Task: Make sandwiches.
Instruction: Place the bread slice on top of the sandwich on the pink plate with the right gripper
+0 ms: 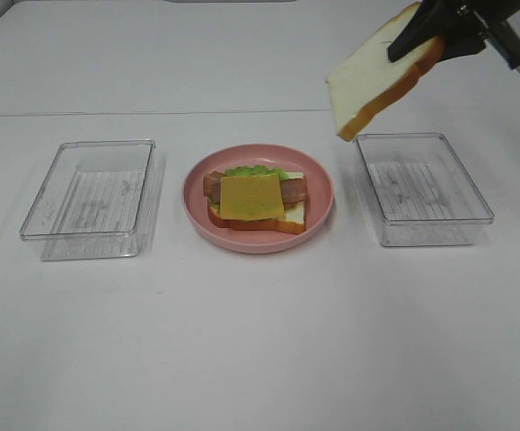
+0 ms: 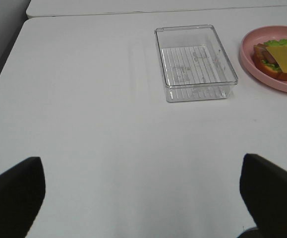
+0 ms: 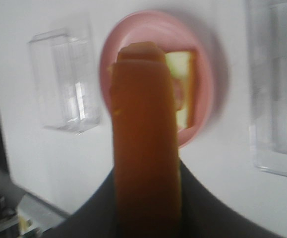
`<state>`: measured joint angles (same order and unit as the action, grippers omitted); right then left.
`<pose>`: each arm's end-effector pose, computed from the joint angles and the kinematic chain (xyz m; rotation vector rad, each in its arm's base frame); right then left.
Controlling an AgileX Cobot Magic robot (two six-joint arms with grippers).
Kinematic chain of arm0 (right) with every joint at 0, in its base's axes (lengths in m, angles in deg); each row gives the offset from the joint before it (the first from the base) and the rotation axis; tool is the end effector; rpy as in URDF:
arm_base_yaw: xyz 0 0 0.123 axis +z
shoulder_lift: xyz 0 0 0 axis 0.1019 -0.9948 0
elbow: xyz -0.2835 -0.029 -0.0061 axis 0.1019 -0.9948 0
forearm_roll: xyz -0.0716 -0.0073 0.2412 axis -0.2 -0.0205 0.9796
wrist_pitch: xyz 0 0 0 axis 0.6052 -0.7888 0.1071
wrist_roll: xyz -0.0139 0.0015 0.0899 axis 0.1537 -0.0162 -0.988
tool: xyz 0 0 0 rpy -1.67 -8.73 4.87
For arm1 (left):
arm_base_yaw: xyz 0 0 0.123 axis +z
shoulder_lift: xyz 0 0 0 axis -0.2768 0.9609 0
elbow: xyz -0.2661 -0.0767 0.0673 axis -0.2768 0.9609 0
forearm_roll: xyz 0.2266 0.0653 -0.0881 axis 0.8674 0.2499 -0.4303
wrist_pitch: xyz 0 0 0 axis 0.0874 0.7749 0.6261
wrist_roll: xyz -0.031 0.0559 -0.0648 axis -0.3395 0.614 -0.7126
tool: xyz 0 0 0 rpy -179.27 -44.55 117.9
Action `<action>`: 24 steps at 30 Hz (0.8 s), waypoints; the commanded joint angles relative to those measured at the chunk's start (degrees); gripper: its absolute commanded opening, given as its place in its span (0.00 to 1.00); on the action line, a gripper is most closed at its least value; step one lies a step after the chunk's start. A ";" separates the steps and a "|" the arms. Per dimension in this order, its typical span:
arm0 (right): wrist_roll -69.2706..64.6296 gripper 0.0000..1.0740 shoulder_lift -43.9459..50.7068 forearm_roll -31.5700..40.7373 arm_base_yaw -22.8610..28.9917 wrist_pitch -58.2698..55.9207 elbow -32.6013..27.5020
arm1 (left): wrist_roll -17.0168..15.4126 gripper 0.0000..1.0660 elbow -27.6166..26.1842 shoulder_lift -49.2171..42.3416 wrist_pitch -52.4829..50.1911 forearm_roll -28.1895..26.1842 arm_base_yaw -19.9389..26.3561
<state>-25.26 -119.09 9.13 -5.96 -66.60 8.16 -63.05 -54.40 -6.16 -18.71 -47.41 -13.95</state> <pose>0.4045 0.0557 0.2876 0.0771 2.7493 0.9826 -0.0085 -0.0052 0.2814 -0.0181 2.0352 -0.0403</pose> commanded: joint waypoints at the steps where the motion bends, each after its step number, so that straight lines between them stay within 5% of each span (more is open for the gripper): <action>1: 8.88 0.00 1.20 12.61 0.11 0.06 -4.76 | -0.06 0.94 0.17 -1.15 -0.17 -0.52 0.23; 10: 11.86 0.00 1.15 18.91 2.52 3.78 -7.10 | -0.06 0.94 0.17 -1.15 -0.17 -0.52 0.23; 12: 13.35 0.00 -0.17 18.85 8.54 11.06 -7.10 | -0.06 0.94 0.17 -1.15 -0.17 -0.52 0.23; 17: 13.12 0.00 -4.30 20.28 13.58 16.73 -6.93 | -0.06 0.94 0.17 -1.15 -0.17 -0.52 0.23; 24: 12.83 0.00 -10.03 22.57 14.09 15.81 -6.93 | -0.06 0.94 0.17 -1.15 -0.17 -0.52 0.23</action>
<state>-12.94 -127.17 30.27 8.08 -50.78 1.46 -63.05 -54.40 -6.16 -18.71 -47.41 -13.95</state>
